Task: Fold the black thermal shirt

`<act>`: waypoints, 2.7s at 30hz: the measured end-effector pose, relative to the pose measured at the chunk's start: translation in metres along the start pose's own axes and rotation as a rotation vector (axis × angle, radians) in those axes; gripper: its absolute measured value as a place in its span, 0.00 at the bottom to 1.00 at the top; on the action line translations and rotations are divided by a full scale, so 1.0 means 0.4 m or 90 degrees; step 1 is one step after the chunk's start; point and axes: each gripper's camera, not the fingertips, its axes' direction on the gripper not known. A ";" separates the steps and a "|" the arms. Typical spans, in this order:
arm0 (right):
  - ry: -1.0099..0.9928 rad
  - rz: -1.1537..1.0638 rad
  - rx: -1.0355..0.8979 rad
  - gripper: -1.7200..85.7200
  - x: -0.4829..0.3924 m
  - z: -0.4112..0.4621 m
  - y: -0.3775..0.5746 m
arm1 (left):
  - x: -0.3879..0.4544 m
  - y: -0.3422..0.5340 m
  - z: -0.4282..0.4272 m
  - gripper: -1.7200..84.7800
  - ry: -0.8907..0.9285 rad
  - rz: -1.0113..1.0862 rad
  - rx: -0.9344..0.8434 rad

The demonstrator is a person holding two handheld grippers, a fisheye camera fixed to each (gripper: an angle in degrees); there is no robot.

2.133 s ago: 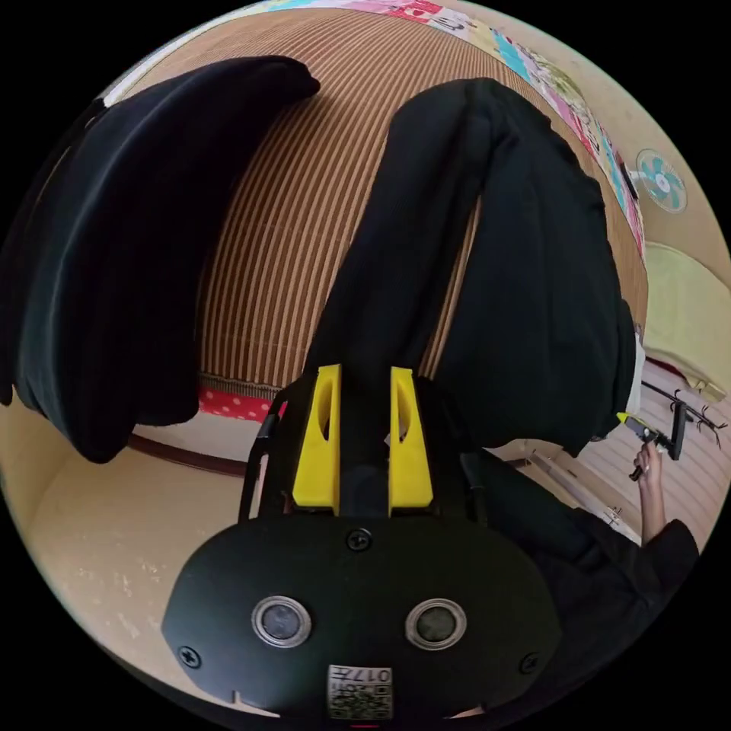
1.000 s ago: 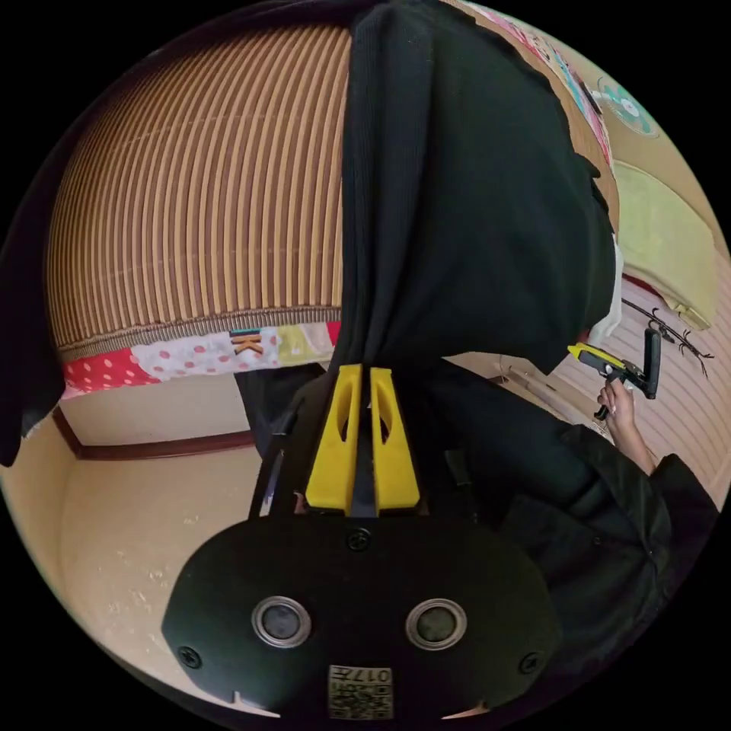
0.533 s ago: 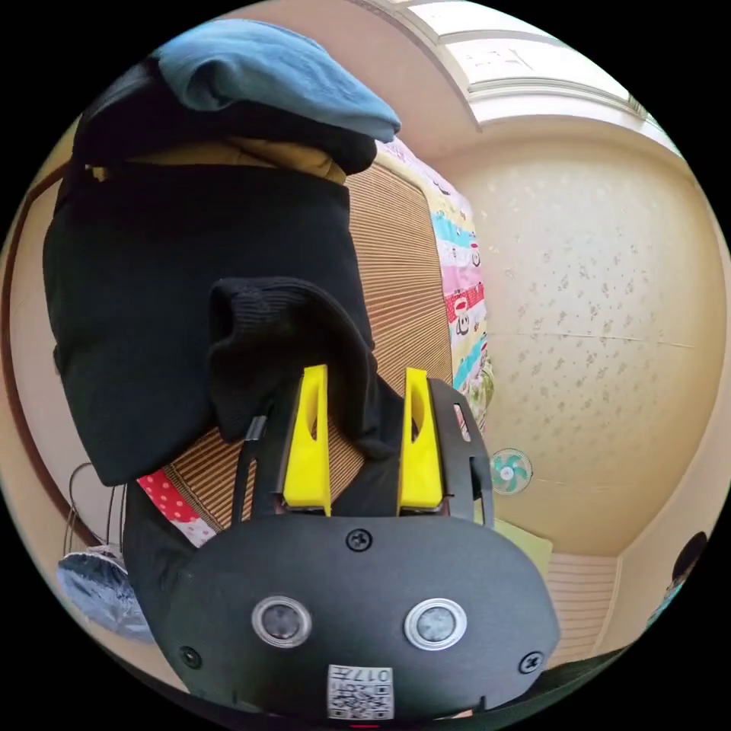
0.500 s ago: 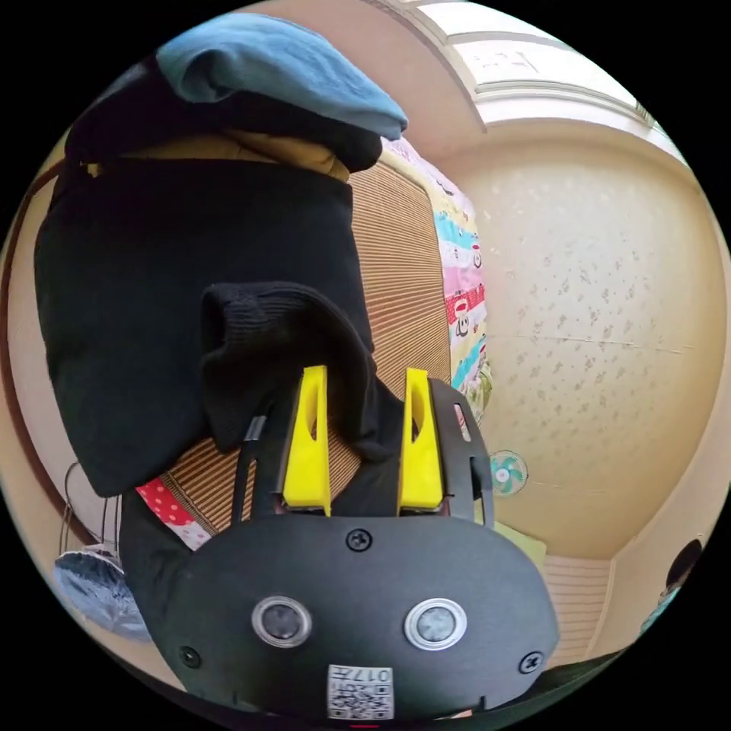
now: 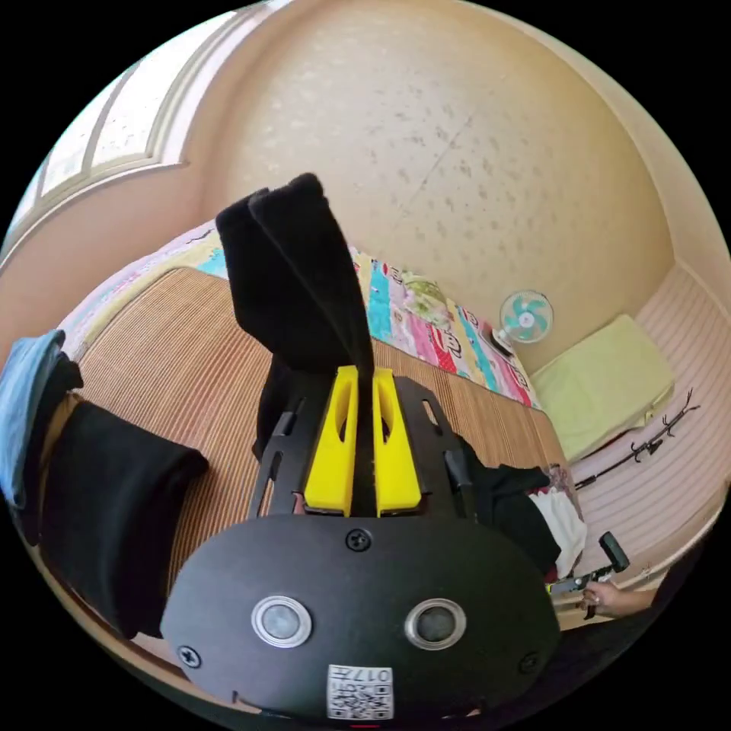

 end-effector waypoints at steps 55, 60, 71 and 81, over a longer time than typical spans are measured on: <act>0.175 -0.257 -0.059 0.14 -0.218 0.321 -0.031 | -0.336 0.911 0.009 0.22 0.177 -0.148 -0.662; 0.150 -0.179 -0.118 0.16 -0.080 0.349 0.051 | -0.347 0.932 0.100 0.19 0.184 -0.092 -0.727; 0.039 -0.176 -0.235 0.09 0.083 0.530 -0.001 | -0.445 0.853 -0.097 0.04 0.342 -0.109 -0.678; -0.470 -0.314 -0.187 0.06 0.174 0.083 0.134 | -0.578 0.734 -0.506 0.03 0.557 -0.357 -0.374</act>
